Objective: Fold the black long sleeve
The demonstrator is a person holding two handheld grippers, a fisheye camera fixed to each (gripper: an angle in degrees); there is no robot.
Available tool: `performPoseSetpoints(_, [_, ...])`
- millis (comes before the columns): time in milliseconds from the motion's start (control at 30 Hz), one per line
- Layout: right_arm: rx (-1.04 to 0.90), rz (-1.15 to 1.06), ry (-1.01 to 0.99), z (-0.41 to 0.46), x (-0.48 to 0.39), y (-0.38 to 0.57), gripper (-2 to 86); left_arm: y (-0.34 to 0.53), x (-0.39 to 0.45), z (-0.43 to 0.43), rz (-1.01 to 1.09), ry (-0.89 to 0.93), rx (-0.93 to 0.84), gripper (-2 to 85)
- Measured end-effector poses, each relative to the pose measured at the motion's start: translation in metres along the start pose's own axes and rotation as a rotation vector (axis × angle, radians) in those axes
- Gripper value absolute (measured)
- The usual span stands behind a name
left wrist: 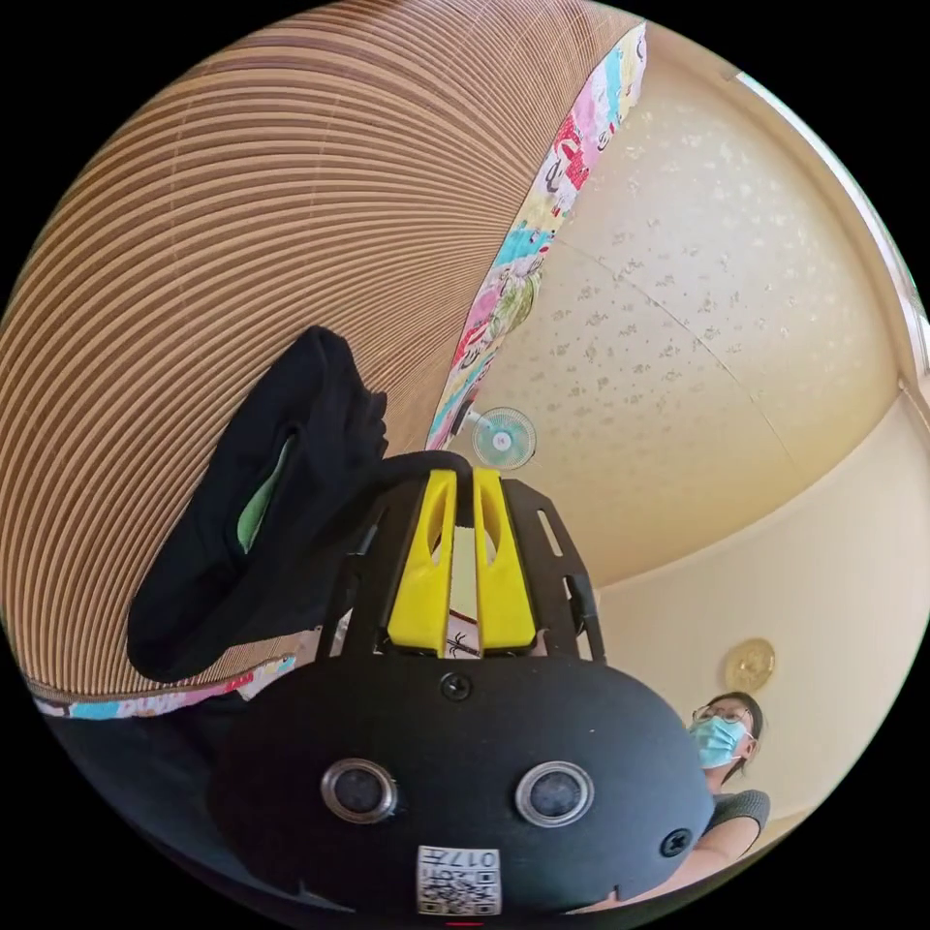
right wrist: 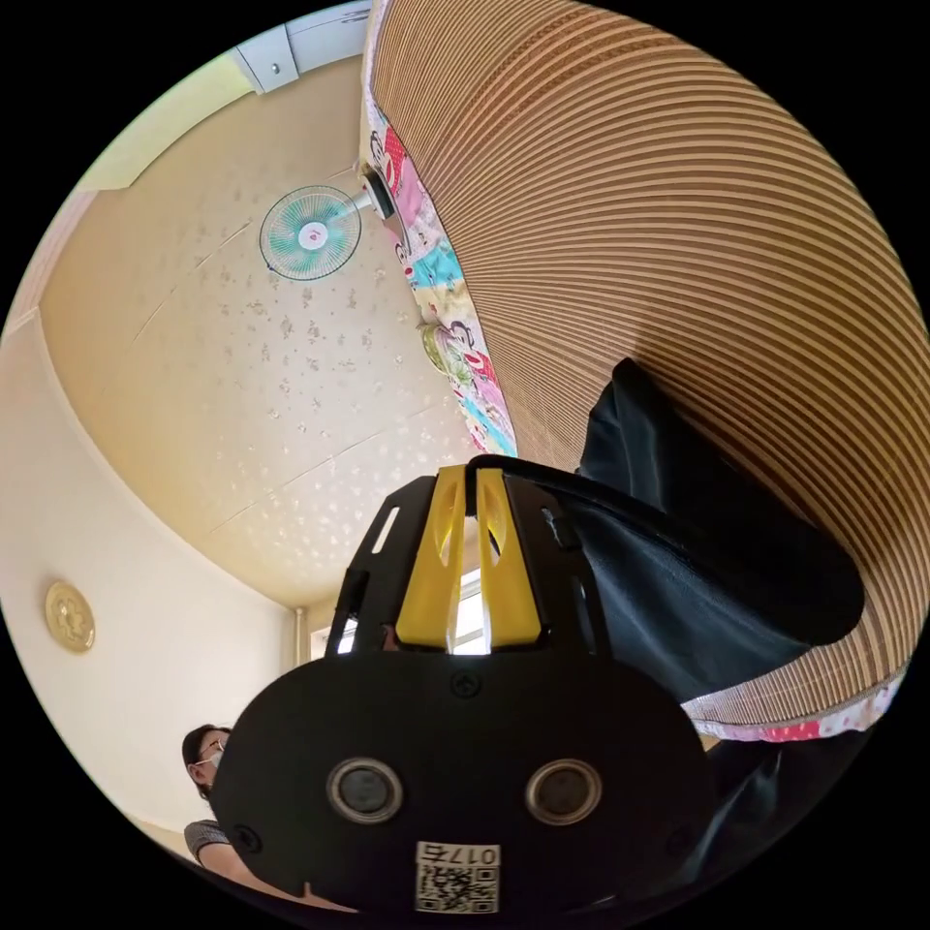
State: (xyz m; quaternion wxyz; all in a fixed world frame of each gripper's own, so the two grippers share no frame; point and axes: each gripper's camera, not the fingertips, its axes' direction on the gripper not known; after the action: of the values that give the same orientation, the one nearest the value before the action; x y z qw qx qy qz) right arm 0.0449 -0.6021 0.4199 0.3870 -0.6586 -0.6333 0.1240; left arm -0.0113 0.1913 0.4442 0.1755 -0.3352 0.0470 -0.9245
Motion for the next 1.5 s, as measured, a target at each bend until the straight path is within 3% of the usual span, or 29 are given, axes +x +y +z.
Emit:
performPoseSetpoints(167, [-0.005,0.001,0.074,0.066,0.007,-0.023,2.8,-0.034,-0.008,0.028,-0.056,-0.02,0.076,3.7])
performPoseSetpoints(333, [-0.033,0.017,0.19,0.094,0.02,-0.036,5.5,-0.057,-0.019,0.051,-0.061,-0.109,0.04,5.5])
performPoseSetpoints(467, [-0.016,-0.134,0.147,0.095,-0.004,-0.022,7.3,-0.056,-0.01,0.056,0.118,0.05,-0.009,12.1])
performPoseSetpoints(533, [-0.101,-0.171,0.151,0.104,-0.012,-0.007,7.6,-0.048,0.0,0.05,0.181,-0.046,-0.047,13.2])
performPoseSetpoints(667, [-0.397,-0.254,0.565,0.152,-0.016,0.058,8.4,-0.008,0.002,0.054,0.276,-0.526,-0.249,14.7])
performPoseSetpoints(800, [-0.635,-0.298,0.73,0.208,0.008,0.132,9.5,0.048,-0.032,0.079,0.334,-0.843,-0.466,16.1])
performPoseSetpoints(900, [-0.806,-0.279,0.889,0.266,0.039,0.19,10.4,0.073,-0.065,0.094,0.29,-0.841,-0.553,14.5])
performPoseSetpoints(1100, [-1.007,-0.355,1.136,0.393,0.074,0.286,15.8,0.094,-0.101,0.106,0.204,-0.755,-0.529,6.1])
performPoseSetpoints(1300, [-1.193,-0.574,1.545,0.496,0.098,0.367,20.6,0.139,-0.072,0.124,0.35,-0.72,-0.501,5.0])
performPoseSetpoints(1400, [-1.292,-0.725,1.807,0.522,0.121,0.403,19.0,0.171,-0.051,0.149,0.44,-0.803,-0.496,5.0])
performPoseSetpoints(1467, [-1.399,-0.924,2.056,0.523,0.146,0.429,11.8,0.19,-0.041,0.165,0.49,-0.877,-0.474,5.1])
performPoseSetpoints(1500, [-1.434,-0.997,2.088,0.521,0.148,0.436,10.9,0.2,-0.037,0.173,0.516,-0.919,-0.46,5.3])
